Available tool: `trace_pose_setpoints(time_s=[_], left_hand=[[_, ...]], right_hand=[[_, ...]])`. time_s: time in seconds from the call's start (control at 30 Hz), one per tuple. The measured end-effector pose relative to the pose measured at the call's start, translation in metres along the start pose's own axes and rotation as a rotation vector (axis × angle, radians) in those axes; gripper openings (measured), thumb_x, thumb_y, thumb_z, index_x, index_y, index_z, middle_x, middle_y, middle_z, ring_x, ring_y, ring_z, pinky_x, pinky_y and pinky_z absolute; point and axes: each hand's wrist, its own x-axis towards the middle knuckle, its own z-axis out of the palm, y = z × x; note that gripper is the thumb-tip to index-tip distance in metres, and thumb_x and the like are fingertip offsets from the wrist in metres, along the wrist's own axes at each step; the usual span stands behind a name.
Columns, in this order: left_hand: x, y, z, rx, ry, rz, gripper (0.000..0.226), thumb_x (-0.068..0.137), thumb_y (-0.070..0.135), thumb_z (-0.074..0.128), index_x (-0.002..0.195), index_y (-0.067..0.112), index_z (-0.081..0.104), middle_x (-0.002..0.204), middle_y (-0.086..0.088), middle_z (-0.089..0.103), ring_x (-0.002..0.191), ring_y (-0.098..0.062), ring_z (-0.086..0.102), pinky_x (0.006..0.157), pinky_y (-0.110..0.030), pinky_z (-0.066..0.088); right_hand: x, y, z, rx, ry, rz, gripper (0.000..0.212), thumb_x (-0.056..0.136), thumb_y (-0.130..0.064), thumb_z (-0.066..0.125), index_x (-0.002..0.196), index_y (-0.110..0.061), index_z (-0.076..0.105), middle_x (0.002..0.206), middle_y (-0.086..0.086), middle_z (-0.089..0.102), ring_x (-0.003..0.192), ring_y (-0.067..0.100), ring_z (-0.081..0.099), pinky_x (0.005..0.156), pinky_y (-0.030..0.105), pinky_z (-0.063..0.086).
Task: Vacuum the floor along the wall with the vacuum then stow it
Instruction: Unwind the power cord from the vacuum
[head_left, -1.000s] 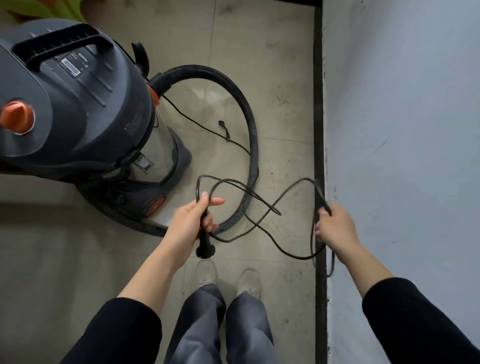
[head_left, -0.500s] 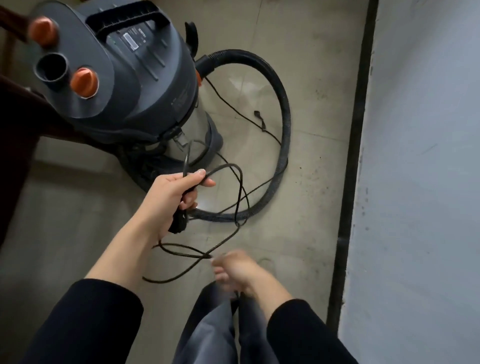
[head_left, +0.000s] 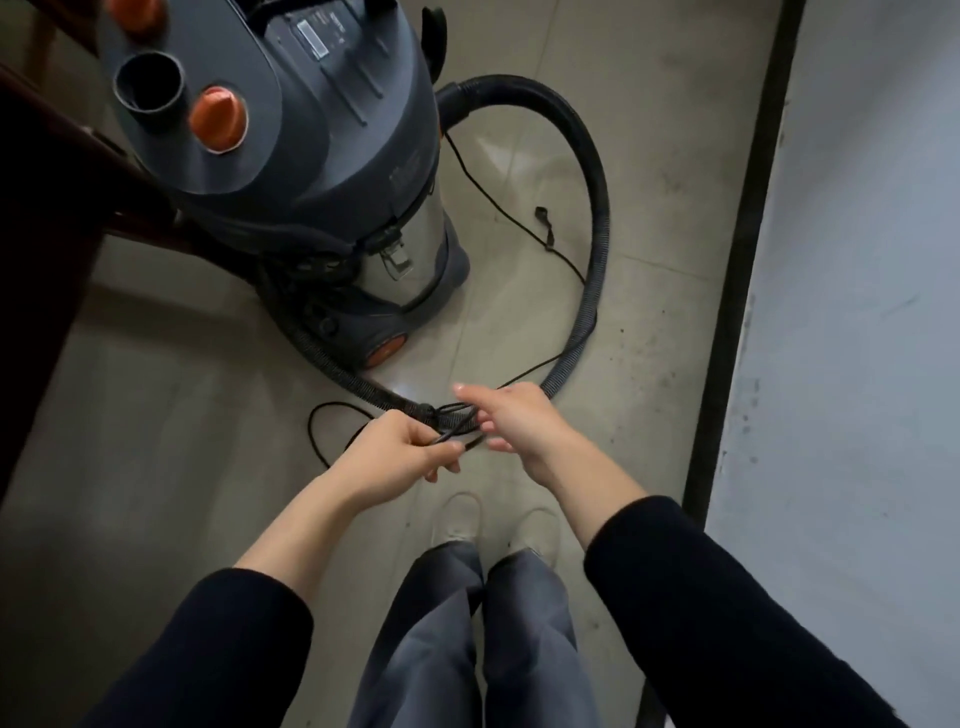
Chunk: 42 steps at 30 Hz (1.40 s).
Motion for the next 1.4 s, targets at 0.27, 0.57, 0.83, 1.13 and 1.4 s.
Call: trace_pose_setpoints(time_s=[0.27,0.57,0.83,1.13,1.4], left_hand=[[0.000,-0.035,0.001,0.196,0.043,0.086,0.020,0.080,0.025,0.073,0.070,0.012,0.061,0.093,0.002,0.056,0.086,-0.010,0.055,0.071,-0.018,0.041],[0.004,-0.066,0.006,0.095,0.334,0.007,0.021,0.094,0.036,0.055,0.075,0.027,0.053,0.087,0.011,0.055,0.084,-0.013,0.055,0.071,-0.032,0.043],[0.000,-0.098,0.012,-0.121,0.586,-0.222,0.033,0.097,0.036,0.052,0.071,0.015,0.053,0.063,0.001,0.051,0.060,-0.019,0.045,0.054,-0.030,0.033],[-0.013,-0.100,-0.034,0.054,0.836,-0.138,0.041,0.095,0.037,0.055,0.062,0.014,0.047,0.054,-0.002,0.047,0.057,-0.022,0.045,0.053,-0.032,0.030],[0.032,-0.186,0.041,0.087,0.491,-0.497,0.028,0.099,0.017,0.043,0.125,0.012,0.052,0.136,-0.021,0.037,0.125,-0.036,0.030,0.106,-0.044,0.029]], right_hand=[[0.006,-0.026,0.009,0.580,0.117,0.014,0.020,0.094,0.011,0.041,0.082,-0.001,0.051,0.069,0.009,0.051,0.055,0.018,0.054,0.053,0.029,0.056],[-0.014,-0.062,-0.015,0.628,0.125,-0.053,0.019,0.094,0.006,0.039,0.082,-0.002,0.051,0.063,0.005,0.043,0.038,0.009,0.039,0.036,0.017,0.038],[-0.013,-0.067,-0.057,0.402,0.277,-0.336,0.014,0.096,-0.005,0.050,0.083,-0.010,0.047,0.051,-0.001,0.033,0.036,0.008,0.026,0.035,0.017,0.022],[-0.008,-0.048,-0.052,0.209,0.415,-0.381,0.009,0.100,-0.007,0.042,0.106,-0.010,0.048,0.058,0.002,0.040,0.041,0.011,0.038,0.039,0.024,0.043],[0.081,0.063,-0.033,-0.252,0.268,-0.092,0.023,0.094,0.002,0.050,0.115,-0.007,0.053,0.071,0.011,0.059,0.059,0.020,0.053,0.057,0.031,0.047]])
